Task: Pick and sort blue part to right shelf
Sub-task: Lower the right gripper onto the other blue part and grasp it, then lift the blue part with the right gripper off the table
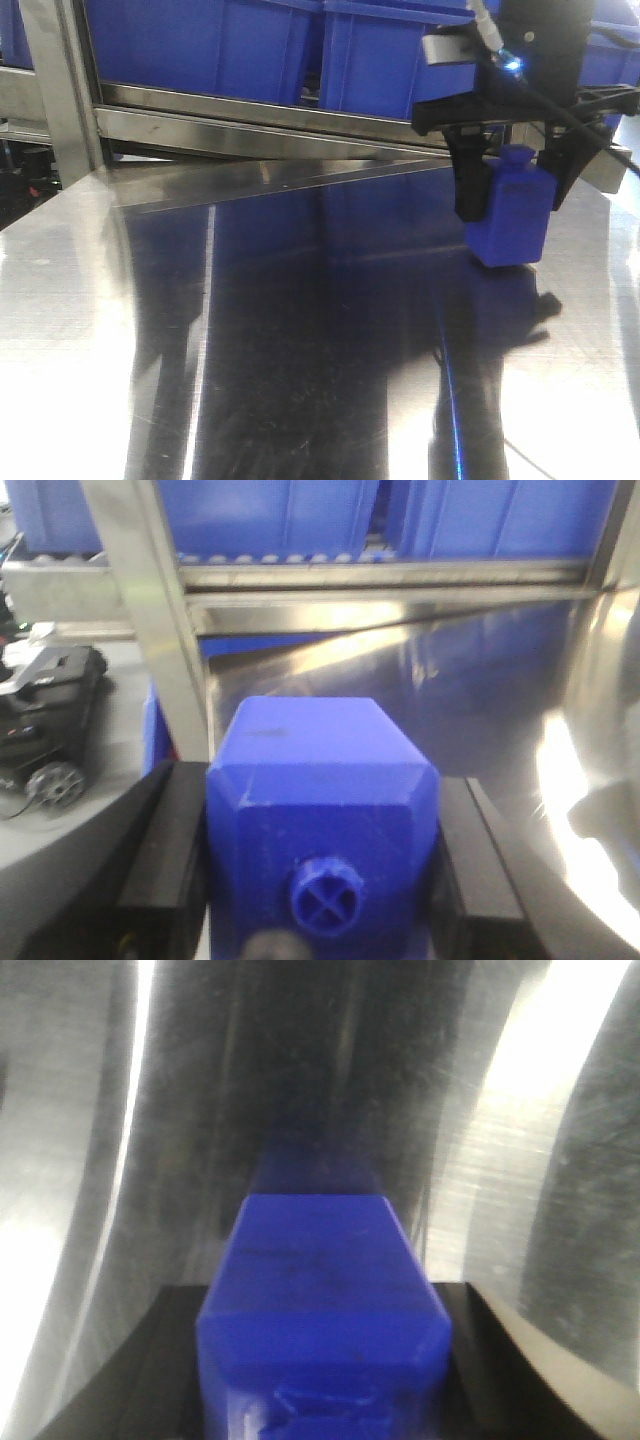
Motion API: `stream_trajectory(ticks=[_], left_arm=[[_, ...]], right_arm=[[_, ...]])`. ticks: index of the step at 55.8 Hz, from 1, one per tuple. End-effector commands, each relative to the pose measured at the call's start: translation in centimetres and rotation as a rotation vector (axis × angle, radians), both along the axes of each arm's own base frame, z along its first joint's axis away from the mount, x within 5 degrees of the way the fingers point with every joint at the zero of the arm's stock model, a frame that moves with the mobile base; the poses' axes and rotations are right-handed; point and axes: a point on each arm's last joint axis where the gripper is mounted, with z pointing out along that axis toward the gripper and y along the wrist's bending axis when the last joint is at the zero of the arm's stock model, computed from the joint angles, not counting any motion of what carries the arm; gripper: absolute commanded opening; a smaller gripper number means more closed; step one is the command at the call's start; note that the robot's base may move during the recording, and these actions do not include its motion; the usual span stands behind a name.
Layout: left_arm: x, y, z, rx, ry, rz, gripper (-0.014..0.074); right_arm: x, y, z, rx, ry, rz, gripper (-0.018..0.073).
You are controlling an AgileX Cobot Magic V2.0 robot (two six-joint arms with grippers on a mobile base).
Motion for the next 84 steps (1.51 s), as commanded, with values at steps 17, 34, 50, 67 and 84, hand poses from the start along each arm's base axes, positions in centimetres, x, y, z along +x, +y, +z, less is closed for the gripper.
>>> stream_trajectory(ticks=[17, 34, 50, 67, 84], left_arm=[[-2.4, 1.1, 0.3, -0.03, -0.171, 0.027, 0.0332], [-4.7, 1.8, -3.2, -0.049, -0.215, 0.022, 0.0332], [-5.4, 2.1, -4.8, -0.07, -0.219, 0.026, 0.0332], [-5.4, 2.1, -4.8, -0.067, -0.222, 0.026, 0.0332], [-5.4, 2.1, -4.8, -0.068, -0.223, 0.026, 0.0332]], right_arm=[[-6.5, -3.6, 5.3, 0.001, -0.308, 0.062, 0.0167], [-15.1, -7.0, 6.4, 0.065, -0.568, 0.101, 0.0167], [-24.7, -10.7, 6.3, 0.168, -0.898, 0.107, 0.0167], [-33.5, -14.5, 5.6, 0.222, -1.34, 0.09, 0.0167], [-33.9, -14.7, 5.8, 0.194, -1.399, 0.1, 0.0167]])
